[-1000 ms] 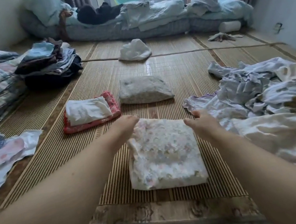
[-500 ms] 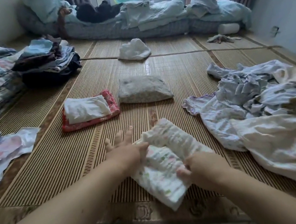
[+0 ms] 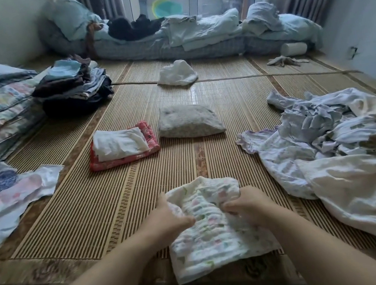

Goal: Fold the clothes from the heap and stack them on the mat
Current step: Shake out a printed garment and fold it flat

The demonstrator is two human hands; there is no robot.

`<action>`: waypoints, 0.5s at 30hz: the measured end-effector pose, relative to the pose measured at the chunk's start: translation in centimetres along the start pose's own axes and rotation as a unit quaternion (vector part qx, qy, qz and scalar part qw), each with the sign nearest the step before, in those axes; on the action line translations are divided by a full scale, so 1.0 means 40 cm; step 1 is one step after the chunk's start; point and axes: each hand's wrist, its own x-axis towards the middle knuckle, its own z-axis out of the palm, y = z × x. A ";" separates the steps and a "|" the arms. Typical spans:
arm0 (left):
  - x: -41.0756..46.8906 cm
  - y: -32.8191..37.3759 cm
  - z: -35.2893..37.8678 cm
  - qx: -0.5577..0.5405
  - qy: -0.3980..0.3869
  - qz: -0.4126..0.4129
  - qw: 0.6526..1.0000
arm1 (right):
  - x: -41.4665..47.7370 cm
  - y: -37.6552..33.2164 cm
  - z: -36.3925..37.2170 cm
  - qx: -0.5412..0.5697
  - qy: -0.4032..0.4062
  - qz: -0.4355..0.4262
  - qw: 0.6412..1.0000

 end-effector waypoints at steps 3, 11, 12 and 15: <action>0.000 0.005 0.009 -0.142 -0.076 0.015 0.987 | 0.000 0.011 -0.005 0.097 -0.015 -0.014 0.995; 0.048 0.042 -0.043 -0.295 -0.107 0.123 0.941 | 0.037 -0.005 -0.055 0.294 -0.016 -0.060 0.954; 0.074 0.066 -0.066 -0.317 -0.107 0.147 0.931 | 0.059 -0.029 -0.073 0.309 -0.004 -0.081 0.948; 0.179 0.148 -0.151 -0.319 -0.081 0.217 0.919 | 0.144 -0.125 -0.138 0.318 0.028 -0.142 0.937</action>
